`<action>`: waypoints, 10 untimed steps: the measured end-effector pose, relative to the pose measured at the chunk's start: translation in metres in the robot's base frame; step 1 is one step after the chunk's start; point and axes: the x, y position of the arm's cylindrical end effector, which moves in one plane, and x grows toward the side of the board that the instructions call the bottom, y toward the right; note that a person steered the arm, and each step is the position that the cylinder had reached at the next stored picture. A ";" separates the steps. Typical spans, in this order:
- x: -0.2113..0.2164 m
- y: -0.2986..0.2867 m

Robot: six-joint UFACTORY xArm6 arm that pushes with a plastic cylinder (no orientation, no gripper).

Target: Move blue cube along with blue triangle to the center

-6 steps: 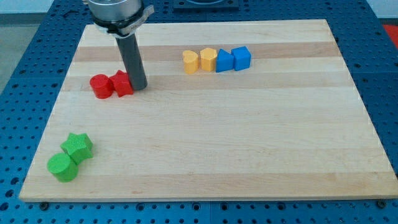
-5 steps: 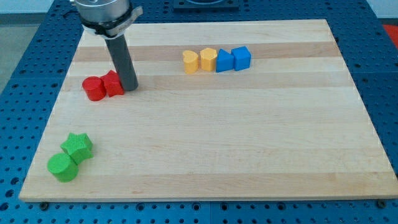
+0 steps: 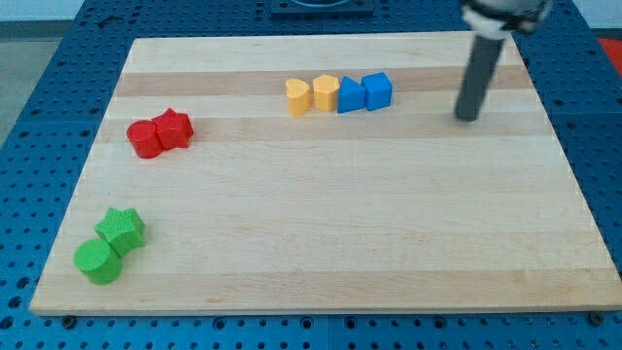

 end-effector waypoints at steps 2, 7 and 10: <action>-0.051 -0.006; -0.020 -0.180; 0.060 -0.189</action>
